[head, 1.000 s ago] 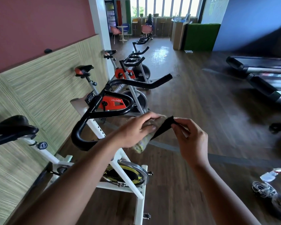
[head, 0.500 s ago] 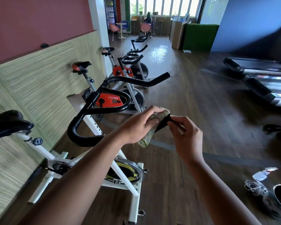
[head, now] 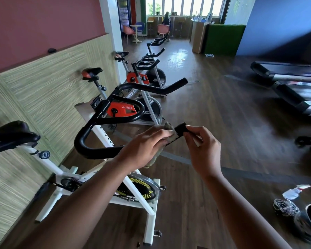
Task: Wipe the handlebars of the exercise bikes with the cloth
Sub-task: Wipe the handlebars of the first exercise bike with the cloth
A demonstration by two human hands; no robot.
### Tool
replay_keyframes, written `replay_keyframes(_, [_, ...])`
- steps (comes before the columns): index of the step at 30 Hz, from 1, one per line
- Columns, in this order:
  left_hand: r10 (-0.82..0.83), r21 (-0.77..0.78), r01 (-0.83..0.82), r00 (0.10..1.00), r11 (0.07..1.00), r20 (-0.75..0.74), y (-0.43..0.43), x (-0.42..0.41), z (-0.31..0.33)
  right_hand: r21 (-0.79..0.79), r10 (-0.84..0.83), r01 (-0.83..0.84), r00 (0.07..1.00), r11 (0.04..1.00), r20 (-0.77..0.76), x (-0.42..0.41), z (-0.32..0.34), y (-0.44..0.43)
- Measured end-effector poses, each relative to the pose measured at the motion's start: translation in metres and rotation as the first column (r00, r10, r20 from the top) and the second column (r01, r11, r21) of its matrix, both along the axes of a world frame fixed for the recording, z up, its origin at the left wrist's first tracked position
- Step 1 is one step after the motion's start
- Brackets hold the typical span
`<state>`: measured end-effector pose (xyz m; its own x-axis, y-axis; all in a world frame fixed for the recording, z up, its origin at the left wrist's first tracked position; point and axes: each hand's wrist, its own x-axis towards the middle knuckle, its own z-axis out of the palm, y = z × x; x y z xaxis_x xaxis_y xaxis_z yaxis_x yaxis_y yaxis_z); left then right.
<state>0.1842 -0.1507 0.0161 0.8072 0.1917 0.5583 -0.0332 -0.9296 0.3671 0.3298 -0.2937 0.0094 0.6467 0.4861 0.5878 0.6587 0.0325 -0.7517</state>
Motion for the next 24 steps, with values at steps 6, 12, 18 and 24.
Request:
replay_keyframes(6, [0.034, 0.151, -0.011, 0.988, 0.988, -0.15, 0.026, -0.06, -0.005, 0.001, -0.001, 0.001, 0.999, 1.0, 0.043, -0.001, 0.003, -0.001])
replay_keyframes(12, [0.076, 0.108, -0.065, 0.992, 0.992, -0.096, 0.009, -0.032, -0.002, -0.003, 0.0, 0.0, 1.0, 1.0, 0.026, -0.003, 0.005, 0.0])
replay_keyframes(18, [0.072, 0.024, -0.072, 0.997, 0.997, -0.012, -0.008, 0.0, 0.003, -0.012, 0.009, -0.009, 1.0, 1.0, 0.016, -0.004, 0.008, 0.0])
replay_keyframes(24, [0.163, 0.104, -0.148, 0.976, 0.983, -0.145, 0.006, -0.026, -0.005, -0.035, 0.014, -0.012, 0.998, 0.999, 0.06, -0.005, 0.011, -0.001])
